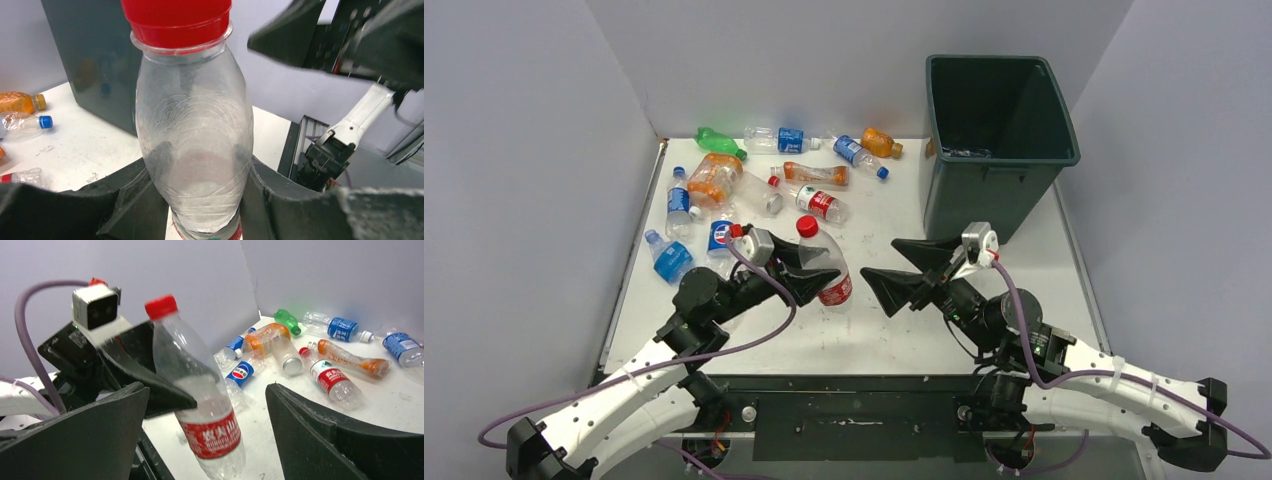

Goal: Put the plastic bottles in the bin
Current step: Place the plastic bottle in the trash bin.

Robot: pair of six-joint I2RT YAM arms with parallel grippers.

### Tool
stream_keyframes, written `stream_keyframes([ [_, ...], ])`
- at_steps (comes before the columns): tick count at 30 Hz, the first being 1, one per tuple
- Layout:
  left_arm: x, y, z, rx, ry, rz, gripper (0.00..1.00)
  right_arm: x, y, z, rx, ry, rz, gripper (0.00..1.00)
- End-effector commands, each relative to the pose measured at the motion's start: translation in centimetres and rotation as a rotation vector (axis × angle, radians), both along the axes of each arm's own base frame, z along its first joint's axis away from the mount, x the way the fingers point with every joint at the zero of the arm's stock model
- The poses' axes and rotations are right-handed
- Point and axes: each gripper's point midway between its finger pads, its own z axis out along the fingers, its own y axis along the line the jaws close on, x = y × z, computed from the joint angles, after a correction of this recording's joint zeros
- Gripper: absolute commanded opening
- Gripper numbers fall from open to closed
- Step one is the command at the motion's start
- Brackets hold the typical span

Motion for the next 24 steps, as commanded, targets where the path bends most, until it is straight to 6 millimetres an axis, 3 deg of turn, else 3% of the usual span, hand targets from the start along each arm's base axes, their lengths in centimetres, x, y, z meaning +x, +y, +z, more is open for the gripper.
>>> stream_keyframes([
  [1, 0.0, 0.0, 0.0, 0.067, -0.09, 0.033, 0.21, 0.4, 1.2, 1.9, -0.122, -0.011, 0.005, 0.9],
  [5, -0.1, -0.3, -0.9, 0.137, -0.111, 0.042, 0.19, 0.4, 3.6, 4.0, -0.178, -0.02, 0.062, 0.9],
  [12, -0.5, -0.7, -1.2, 0.157, -0.124, 0.025, 0.17, 1.3, 7.3, 3.1, -0.284, 0.003, 0.103, 0.9],
  [16, -0.6, -0.7, -1.2, 0.159, -0.129, 0.019, 0.16, 2.8, 7.6, 2.9, -0.288, 0.039, 0.032, 1.0],
  [19, -0.6, -0.6, -1.2, 0.158, -0.135, 0.023, 0.16, 3.4, 7.9, 2.9, -0.286, 0.052, 0.009, 0.84],
  [24, -0.7, -0.6, -1.2, 0.16, -0.137, 0.023, 0.15, 3.4, 9.0, 2.1, -0.315, 0.063, 0.033, 0.47],
])
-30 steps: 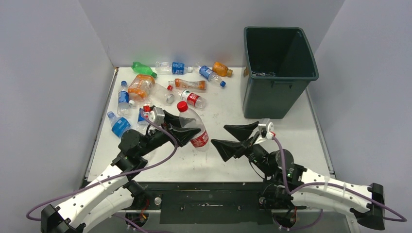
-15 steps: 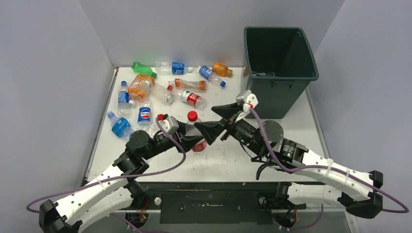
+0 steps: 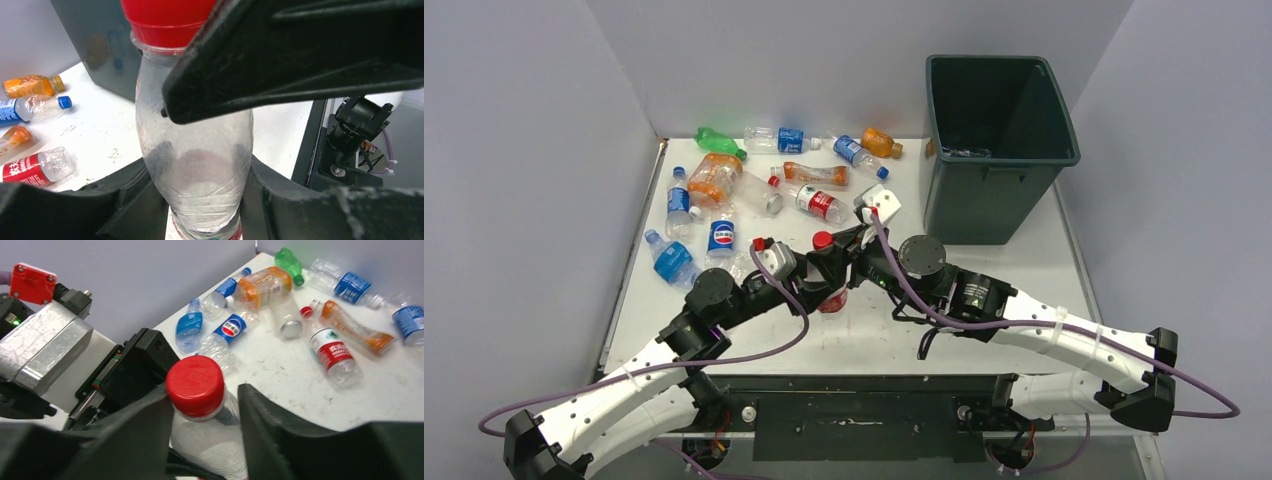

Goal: Put the plastic bottles in the bin
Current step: Place the plastic bottle in the trash bin.

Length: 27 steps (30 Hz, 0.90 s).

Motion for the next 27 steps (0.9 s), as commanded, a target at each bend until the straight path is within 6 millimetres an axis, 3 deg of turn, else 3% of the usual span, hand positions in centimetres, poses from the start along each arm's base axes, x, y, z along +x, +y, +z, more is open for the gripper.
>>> stream_keyframes([
  [1, -0.3, 0.2, 3.0, -0.047, -0.071, 0.002, 0.15, 0.3, 0.2, 2.5, 0.055, -0.02, -0.014, 0.4],
  [3, -0.3, 0.2, 3.0, -0.046, -0.072, 0.001, 0.15, 0.4, 0.4, 2.1, 0.045, -0.017, -0.012, 0.22],
  [4, -0.2, 0.2, 2.9, -0.046, -0.07, 0.004, 0.15, 0.5, 0.3, 2.1, 0.041, -0.015, -0.017, 0.08],
  [5, -0.2, 0.2, 3.0, -0.048, -0.068, 0.006, 0.19, 0.5, 0.2, 2.0, 0.039, -0.014, -0.021, 0.06],
  [6, -0.1, 0.2, 2.9, -0.048, -0.064, 0.012, 0.3, 0.6, 0.1, 2.1, 0.036, -0.018, -0.024, 0.05],
  [8, 0.1, 0.4, 3.1, -0.059, -0.054, 0.028, 0.66, 0.7, -0.4, 2.6, 0.029, -0.035, -0.041, 0.05],
  [9, 0.1, 0.5, 3.2, -0.069, -0.05, 0.038, 0.94, 0.9, -0.8, 3.0, 0.022, -0.051, -0.058, 0.05],
  [10, 0.2, 0.7, 3.4, -0.082, -0.049, 0.05, 0.97, 1.3, -1.6, 3.9, 0.015, -0.075, -0.091, 0.05],
  [13, 0.4, 1.4, 4.0, -0.118, -0.061, 0.084, 0.96, 2.6, -4.8, 7.6, 0.006, -0.171, -0.213, 0.05],
  [21, 1.5, 3.3, 4.9, -0.162, -0.078, 0.199, 0.96, 5.2, -16.3, 19.7, 0.125, -0.425, -0.692, 0.05],
  [26, 1.4, 2.8, 4.6, -0.159, -0.068, 0.178, 0.96, 7.4, -21.7, 24.3, 0.243, -0.478, -0.945, 0.05],
  [27, 1.4, 2.8, 4.6, -0.159, -0.067, 0.178, 0.96, 8.2, -23.5, 24.9, 0.265, -0.486, -1.025, 0.05],
])
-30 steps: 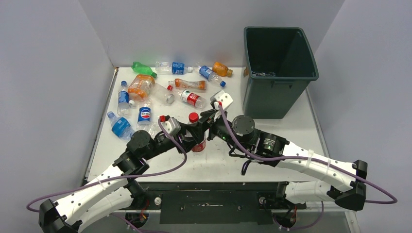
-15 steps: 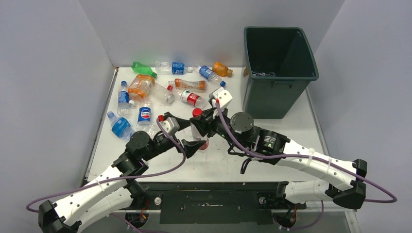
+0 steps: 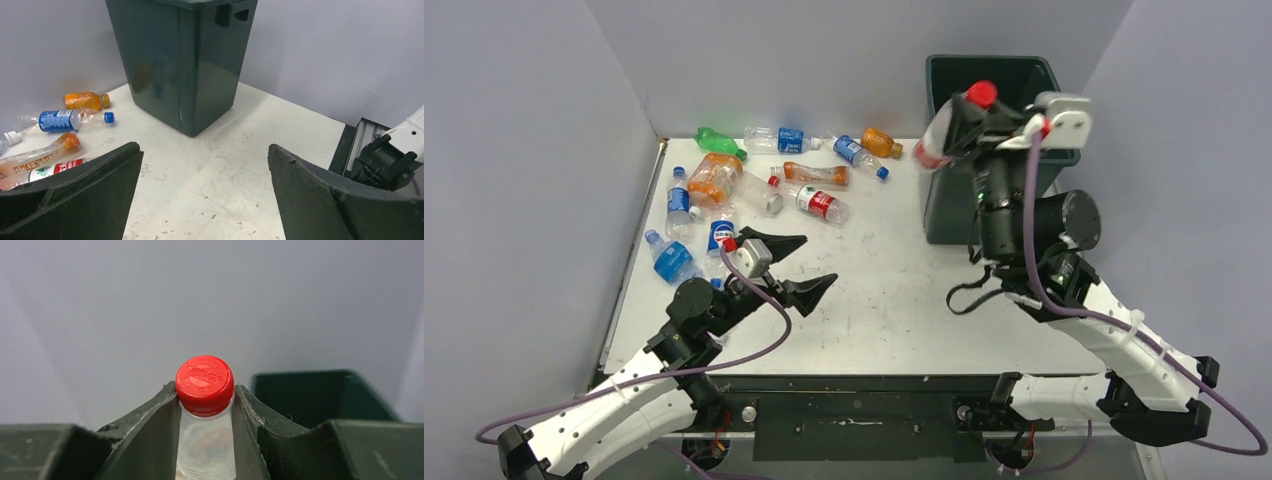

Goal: Put the plastic bottles in the bin
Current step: Place the plastic bottle in the trash bin, then pick up the plastic bottle at the center of the board.

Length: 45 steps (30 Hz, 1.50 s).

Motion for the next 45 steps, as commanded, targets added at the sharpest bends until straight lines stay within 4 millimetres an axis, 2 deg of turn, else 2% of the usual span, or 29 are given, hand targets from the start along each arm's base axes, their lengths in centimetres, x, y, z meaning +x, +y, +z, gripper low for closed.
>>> stream_keyframes([
  [1, 0.2, 0.0, 1.0, -0.04, -0.017, 0.009, 0.96, 2.7, -8.1, 4.2, 0.163, -0.087, -0.347, 0.05],
  [3, 0.2, 0.1, 1.0, -0.04, -0.016, 0.012, 0.96, 5.2, -10.2, 5.1, 0.195, -0.113, -0.434, 0.05],
  [5, 0.3, 0.2, 1.1, -0.043, -0.016, 0.019, 0.96, 9.1, -12.5, 4.9, 0.216, -0.088, -0.526, 0.05],
  [6, 0.3, 0.2, 1.0, -0.041, -0.014, 0.021, 0.96, 11.3, -13.8, 4.2, 0.217, -0.061, -0.579, 0.05],
  [8, 0.4, 0.2, 1.0, -0.042, -0.008, 0.026, 0.96, 14.1, -16.4, 2.4, 0.238, -0.033, -0.696, 0.05],
  [11, 0.7, 0.2, 0.6, -0.036, 0.003, 0.042, 0.96, 16.7, -19.4, -0.4, 0.251, -0.007, -0.851, 0.05],
  [16, 1.4, 0.4, 0.1, -0.016, 0.027, 0.085, 0.96, 19.8, -22.3, -5.0, 0.172, 0.054, -1.023, 0.06],
  [17, 1.6, 0.6, 0.0, -0.017, 0.033, 0.1, 0.96, 20.4, -22.8, -6.0, 0.166, 0.073, -1.036, 0.11],
  [18, 2.0, 1.1, -0.1, -0.02, 0.041, 0.135, 0.96, 20.9, -23.0, -6.6, 0.174, 0.085, -1.028, 0.27],
  [20, 2.9, 2.1, -0.2, -0.019, 0.051, 0.211, 0.96, 21.7, -22.6, -7.0, 0.178, 0.106, -0.972, 0.72],
  [21, 3.2, 2.7, -0.2, -0.022, 0.053, 0.247, 0.96, 21.8, -21.9, -6.7, 0.186, 0.105, -0.935, 0.85],
  [24, 4.5, 4.4, -0.5, -0.029, 0.075, 0.361, 0.96, 21.1, -19.5, -5.0, 0.23, 0.082, -0.811, 0.98],
  [27, 5.9, 6.7, -1.2, -0.027, 0.115, 0.512, 0.96, 19.8, -16.5, -2.8, 0.278, 0.047, -0.65, 1.0],
  [30, 7.3, 9.5, -1.9, -0.013, 0.155, 0.686, 0.96, 17.7, -12.2, -1.2, 0.282, 0.03, -0.45, 1.0],
  [33, 8.1, 12.3, -2.5, 0.009, 0.18, 0.848, 0.96, 15.2, -7.4, -1.1, 0.278, 0.03, -0.143, 1.0],
  [34, 8.2, 13.1, -2.7, 0.021, 0.184, 0.894, 0.96, 14.3, -5.7, -1.7, 0.27, 0.037, -0.043, 1.0],
  [38, 8.7, 14.9, -3.5, 0.103, 0.205, 1.022, 0.96, 10.8, 1.5, -8.0, 0.21, 0.163, 0.286, 1.0],
  [41, 9.2, 14.9, -4.1, 0.153, 0.238, 1.042, 0.96, 7.8, 6.3, -15.1, 0.133, 0.286, 0.421, 1.0],
  [43, 9.5, 14.9, -5.0, 0.223, 0.271, 1.047, 0.96, 6.3, 8.2, -19.9, 0.085, 0.36, 0.451, 1.0],
  [45, 9.9, 15.2, -5.7, 0.288, 0.316, 1.053, 0.96, 5.1, 8.9, -24.0, 0.068, 0.423, 0.456, 1.0],
])
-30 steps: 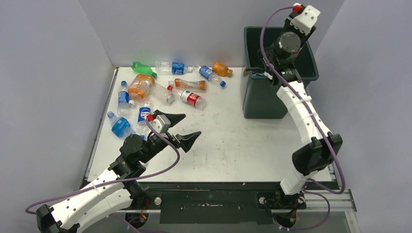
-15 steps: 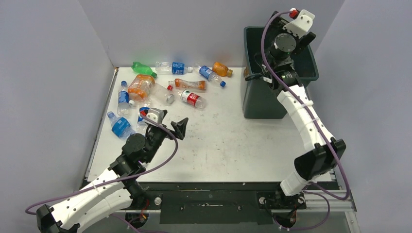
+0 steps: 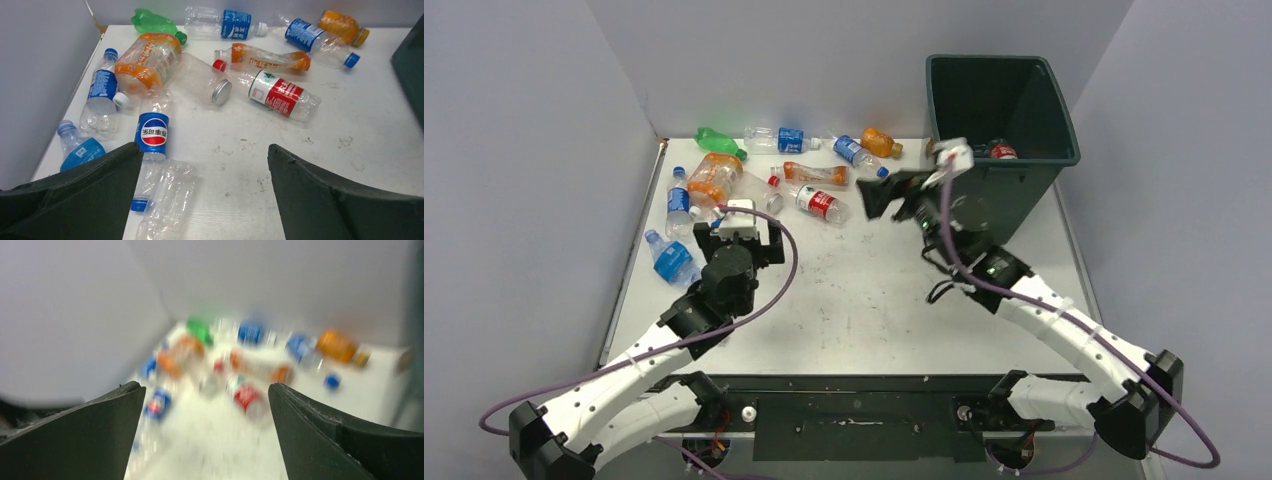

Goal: Put the plastic bottles in the bin
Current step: Pick up the plastic bottle at the center of the board.

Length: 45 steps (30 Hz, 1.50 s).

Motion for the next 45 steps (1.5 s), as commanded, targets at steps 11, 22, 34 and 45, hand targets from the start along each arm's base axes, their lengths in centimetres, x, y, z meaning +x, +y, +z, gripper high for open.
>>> stream_keyframes([
  [11, 2.9, 5.2, -11.6, -0.042, 0.542, 0.101, 0.96, -6.4, 4.2, -24.3, -0.079, 0.432, 0.222, 1.0],
  [22, 3.8, 7.0, -17.8, 0.034, 0.73, 0.19, 0.96, -8.0, 4.9, -25.7, -0.074, 0.455, 0.261, 1.0],
  [34, 3.9, 5.0, -19.5, -0.017, 0.786, 0.103, 0.68, -8.1, 4.5, -24.8, -0.064, 0.439, 0.252, 1.0],
  [45, 4.0, 3.4, -17.0, -0.114, 0.697, 0.034, 0.21, -8.8, 4.4, -25.3, -0.065, 0.441, 0.273, 1.0],
])
